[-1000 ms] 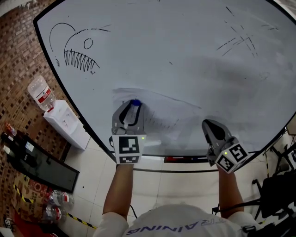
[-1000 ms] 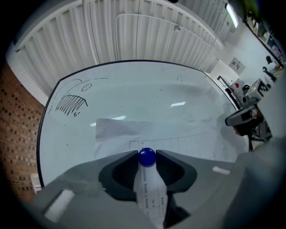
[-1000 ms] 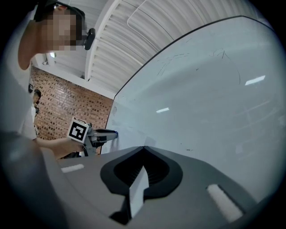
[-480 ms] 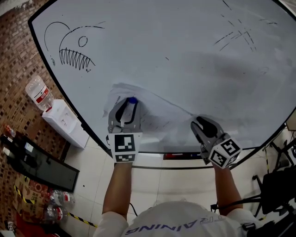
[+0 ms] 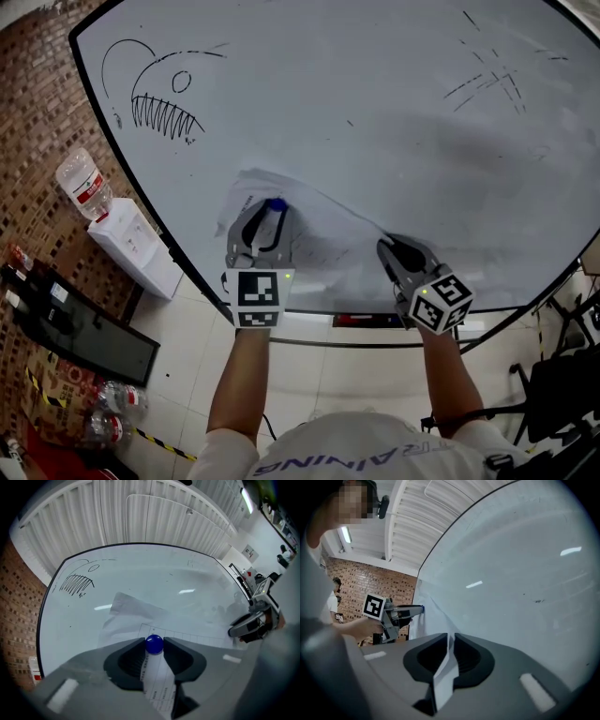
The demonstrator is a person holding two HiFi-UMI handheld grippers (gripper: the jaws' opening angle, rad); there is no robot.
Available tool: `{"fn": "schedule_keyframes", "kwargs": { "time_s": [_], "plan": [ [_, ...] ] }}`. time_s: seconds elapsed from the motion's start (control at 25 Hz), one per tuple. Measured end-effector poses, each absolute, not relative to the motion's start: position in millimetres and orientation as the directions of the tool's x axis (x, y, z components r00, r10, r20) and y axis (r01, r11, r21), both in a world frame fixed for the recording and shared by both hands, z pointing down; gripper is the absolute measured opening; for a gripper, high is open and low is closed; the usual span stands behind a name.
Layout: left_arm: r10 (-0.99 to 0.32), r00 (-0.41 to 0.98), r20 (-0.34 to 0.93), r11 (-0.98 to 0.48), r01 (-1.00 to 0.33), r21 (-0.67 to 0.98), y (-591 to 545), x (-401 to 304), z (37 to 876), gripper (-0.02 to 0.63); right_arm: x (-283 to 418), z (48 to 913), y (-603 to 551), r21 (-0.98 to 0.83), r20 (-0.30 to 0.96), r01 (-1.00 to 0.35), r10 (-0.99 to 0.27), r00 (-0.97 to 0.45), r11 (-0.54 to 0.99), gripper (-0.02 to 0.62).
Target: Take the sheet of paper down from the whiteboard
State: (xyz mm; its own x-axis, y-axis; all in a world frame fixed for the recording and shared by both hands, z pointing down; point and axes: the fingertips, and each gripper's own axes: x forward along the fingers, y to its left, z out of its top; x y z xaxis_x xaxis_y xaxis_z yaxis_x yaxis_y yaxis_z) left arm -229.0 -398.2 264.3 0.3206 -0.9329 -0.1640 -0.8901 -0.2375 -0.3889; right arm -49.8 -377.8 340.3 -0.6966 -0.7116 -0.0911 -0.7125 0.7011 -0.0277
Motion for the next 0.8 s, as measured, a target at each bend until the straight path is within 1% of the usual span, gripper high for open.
{"fn": "schedule_keyframes", "kwargs": {
  "time_s": [0.04, 0.08, 0.32, 0.44, 0.56, 0.68, 0.8],
  "plan": [
    [-0.932, 0.323, -0.164, -0.241, -0.890, -0.386, -398.3, -228.9, 264.4, 0.129, -49.8, 339.9, -377.8, -0.022, -0.092, -0.716, -0.714, -0.694, 0.698, 0.014],
    [-0.931, 0.326, -0.162, -0.245, -0.891, -0.383, -398.3, -229.0, 264.4, 0.129, -49.8, 339.3, -377.4, -0.020, -0.095, -0.717, -0.715, -0.693, 0.697, 0.008],
    [-0.921, 0.366, -0.132, -0.304, -0.888, -0.344, -398.0, -229.7, 271.9, 0.129, -47.3, 335.7, -366.4, -0.001, -0.105, -0.696, -0.693, -0.714, 0.718, 0.008],
    [-0.914, 0.386, -0.123, -0.339, -0.895, -0.290, -391.3, -231.0, 288.7, 0.129, -37.4, 341.0, -359.1, 0.001, -0.097, -0.700, -0.697, -0.711, 0.714, 0.008],
    [-0.904, 0.401, -0.148, -0.365, -0.905, -0.220, -373.3, -235.7, 312.0, 0.129, -20.3, 355.1, -350.2, -0.010, -0.078, -0.713, -0.712, -0.698, 0.701, 0.008],
    [-0.912, 0.378, -0.159, -0.357, -0.923, -0.147, -349.6, -250.1, 343.2, 0.129, 0.0, 369.1, -340.5, -0.037, -0.067, -0.733, -0.734, -0.676, 0.679, 0.008],
    [-0.938, 0.323, -0.127, -0.319, -0.946, -0.054, -325.9, -273.1, 380.8, 0.129, 18.9, 380.6, -330.3, -0.048, -0.049, -0.751, -0.752, -0.657, 0.659, 0.008]
  ]
}}
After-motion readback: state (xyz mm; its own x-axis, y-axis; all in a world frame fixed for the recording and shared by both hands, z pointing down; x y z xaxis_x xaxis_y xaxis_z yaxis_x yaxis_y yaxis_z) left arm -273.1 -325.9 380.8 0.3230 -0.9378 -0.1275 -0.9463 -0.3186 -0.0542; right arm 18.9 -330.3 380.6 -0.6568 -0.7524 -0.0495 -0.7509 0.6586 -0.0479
